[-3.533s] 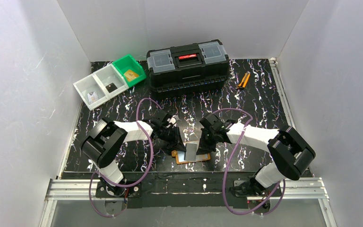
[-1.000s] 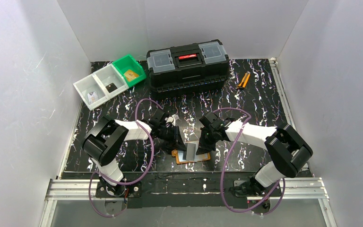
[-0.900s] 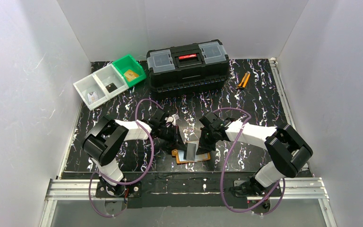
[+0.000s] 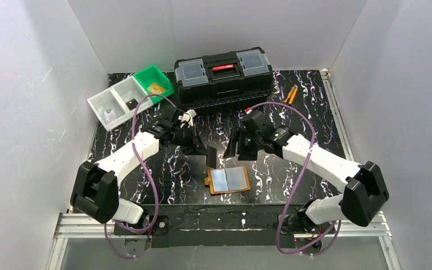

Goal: Take the credit cards out of the card holder
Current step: Place the credit card in the storage box.

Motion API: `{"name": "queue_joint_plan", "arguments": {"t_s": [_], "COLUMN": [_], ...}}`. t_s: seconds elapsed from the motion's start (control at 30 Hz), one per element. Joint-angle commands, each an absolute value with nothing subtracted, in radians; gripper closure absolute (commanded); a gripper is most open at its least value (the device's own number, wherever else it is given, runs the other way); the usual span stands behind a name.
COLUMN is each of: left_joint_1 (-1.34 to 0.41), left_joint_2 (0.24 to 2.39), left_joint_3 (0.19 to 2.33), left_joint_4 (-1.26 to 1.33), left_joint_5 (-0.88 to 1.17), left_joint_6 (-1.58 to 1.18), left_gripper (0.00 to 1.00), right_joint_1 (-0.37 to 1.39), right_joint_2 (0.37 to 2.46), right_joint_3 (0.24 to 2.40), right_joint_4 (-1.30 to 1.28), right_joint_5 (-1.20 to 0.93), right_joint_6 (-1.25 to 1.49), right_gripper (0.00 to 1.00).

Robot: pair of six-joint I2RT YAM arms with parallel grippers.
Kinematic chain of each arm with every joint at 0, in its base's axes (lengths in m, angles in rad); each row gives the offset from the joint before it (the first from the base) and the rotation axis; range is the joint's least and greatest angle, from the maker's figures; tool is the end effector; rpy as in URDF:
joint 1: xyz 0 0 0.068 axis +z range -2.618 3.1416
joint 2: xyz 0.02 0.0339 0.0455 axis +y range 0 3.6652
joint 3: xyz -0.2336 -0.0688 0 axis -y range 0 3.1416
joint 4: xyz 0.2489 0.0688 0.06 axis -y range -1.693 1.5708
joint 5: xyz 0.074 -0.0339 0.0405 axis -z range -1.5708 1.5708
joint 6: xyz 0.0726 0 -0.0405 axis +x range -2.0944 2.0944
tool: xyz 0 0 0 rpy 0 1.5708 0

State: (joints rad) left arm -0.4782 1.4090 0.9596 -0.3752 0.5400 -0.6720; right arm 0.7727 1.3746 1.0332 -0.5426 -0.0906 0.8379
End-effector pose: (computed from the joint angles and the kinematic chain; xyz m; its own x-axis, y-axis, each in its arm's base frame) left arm 0.2715 -0.1828 0.1899 -0.9488 -0.1096 -0.2962 0.1455 0.6806 -0.7181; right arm 0.2259 0.2294 0.2027 -0.9177 0.1391 -0.3722 -0.0811 0.8515 0.5181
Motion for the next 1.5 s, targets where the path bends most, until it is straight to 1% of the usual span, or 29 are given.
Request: {"name": "queue_joint_plan", "arguments": {"t_s": [0.0,0.1,0.2,0.37,0.43,0.57,0.67,0.83,0.97,1.17,1.37,1.47], "left_joint_1": [-0.462,-0.452,-0.424,-0.348,-0.312,-0.260,-0.225,-0.137,-0.047,0.035,0.067,0.077], "left_joint_2": [1.345,1.318,1.285,1.269,1.284,1.346,1.422,1.609,1.757,2.013,2.215,2.291], "left_joint_3": [1.009,1.011,1.055,1.214,1.280,1.431,1.540,1.726,1.854,2.085,2.267,2.326], "left_joint_4": [-0.389,-0.362,-0.423,-0.615,-0.672,-0.780,-0.815,-0.819,-0.797,-0.809,-0.787,-0.764], "left_joint_5": [0.605,0.624,0.574,0.367,0.289,0.063,-0.108,-0.267,-0.285,-0.339,-0.400,-0.424], "left_joint_6": [-0.707,-0.749,-0.750,-0.664,-0.637,-0.581,-0.547,-0.497,-0.488,-0.458,-0.427,-0.405], "left_gripper": [1.00,1.00,1.00,1.00,1.00,1.00,1.00,1.00,1.00,1.00,1.00,1.00], "right_joint_1": [0.766,0.762,0.761,0.751,0.746,0.738,0.732,0.723,0.720,0.719,0.718,0.717], "right_joint_2": [1.348,1.347,1.341,1.301,1.289,1.262,1.240,1.191,1.157,1.146,1.167,1.179], "right_joint_3": [1.062,1.064,1.072,1.052,1.049,1.042,1.040,1.027,1.007,1.006,1.018,1.017], "right_joint_4": [-0.494,-0.441,-0.435,-0.433,-0.444,-0.478,-0.505,-0.548,-0.561,-0.574,-0.589,-0.590], "right_joint_5": [-0.151,-0.202,-0.204,-0.187,-0.181,-0.170,-0.158,-0.131,-0.120,-0.106,-0.092,-0.095], "right_joint_6": [0.801,0.805,0.802,0.791,0.784,0.771,0.759,0.740,0.732,0.698,0.660,0.653], "right_gripper": [0.28,0.25,0.23,0.20,0.20,0.19,0.19,0.19,0.18,0.18,0.17,0.17]}}
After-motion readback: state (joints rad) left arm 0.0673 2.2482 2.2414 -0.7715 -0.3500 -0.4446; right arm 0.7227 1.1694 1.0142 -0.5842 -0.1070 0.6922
